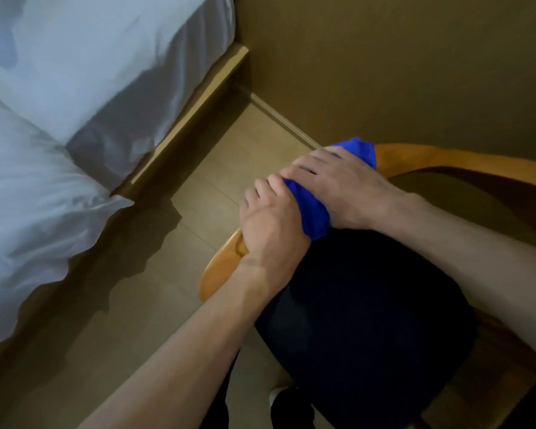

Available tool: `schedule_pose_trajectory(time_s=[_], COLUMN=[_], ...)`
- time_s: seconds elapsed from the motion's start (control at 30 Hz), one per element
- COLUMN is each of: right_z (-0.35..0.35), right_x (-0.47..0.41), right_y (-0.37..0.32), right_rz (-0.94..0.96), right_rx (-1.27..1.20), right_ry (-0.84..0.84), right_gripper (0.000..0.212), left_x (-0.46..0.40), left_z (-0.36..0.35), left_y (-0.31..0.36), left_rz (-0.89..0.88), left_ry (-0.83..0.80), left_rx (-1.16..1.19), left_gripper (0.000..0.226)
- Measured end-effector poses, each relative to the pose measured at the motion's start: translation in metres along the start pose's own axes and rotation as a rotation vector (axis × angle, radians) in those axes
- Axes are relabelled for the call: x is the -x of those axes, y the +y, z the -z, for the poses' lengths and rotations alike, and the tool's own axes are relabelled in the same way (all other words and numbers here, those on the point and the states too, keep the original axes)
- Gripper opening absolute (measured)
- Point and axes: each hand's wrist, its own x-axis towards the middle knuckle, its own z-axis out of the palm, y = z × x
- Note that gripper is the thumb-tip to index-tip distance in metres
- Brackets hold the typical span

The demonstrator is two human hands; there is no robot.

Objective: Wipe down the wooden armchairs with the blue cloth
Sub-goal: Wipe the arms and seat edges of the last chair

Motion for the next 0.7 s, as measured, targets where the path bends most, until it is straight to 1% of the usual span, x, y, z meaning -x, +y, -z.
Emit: schedule_pose_trajectory(time_s=[0.07,0.13,0.23,0.3,0.43,0.5,0.53,0.6,0.7], right_z=[0.001,0.002,0.001,-0.004,-0.012,-0.010,-0.008,-0.006,-0.004], right_x=[0.011,0.021,0.036,0.053,0.083,0.083,0.079,0.069,0.052], right_y=[0.025,0.048,0.076,0.090,0.098,0.096,0.093,0.083,0.062], right_rz=[-0.107,-0.211,-0.399,-0.538,-0.744,-0.794,-0.806,-0.784,-0.661], right_rx=[-0.001,-0.019,-0.105,-0.153,-0.228,-0.236,-0.232,-0.205,-0.154], right_ry=[-0.026,-0.071,-0.137,-0.125,-0.021,-0.007,-0.014,-0.035,-0.060], right_gripper=[0.080,0.080,0.078,0.069,0.038,0.033,0.034,0.044,0.066], left_x=[-0.021,-0.040,-0.062,-0.073,-0.087,-0.091,-0.091,-0.090,-0.082], left_z=[0.000,0.001,0.000,-0.003,-0.004,-0.003,-0.002,0.002,0.011], left_y=[0.026,0.050,0.084,0.108,0.142,0.144,0.139,0.124,0.091], left_rz=[-0.065,-0.122,-0.215,-0.304,-0.474,-0.526,-0.539,-0.549,-0.524], left_ry=[-0.002,-0.003,-0.016,-0.002,-0.007,-0.010,-0.010,-0.021,-0.064], left_rx=[-0.007,-0.010,-0.030,-0.059,-0.107,-0.141,-0.150,-0.148,-0.133], left_gripper=[0.065,0.060,0.057,0.056,0.046,0.048,0.050,0.059,0.078])
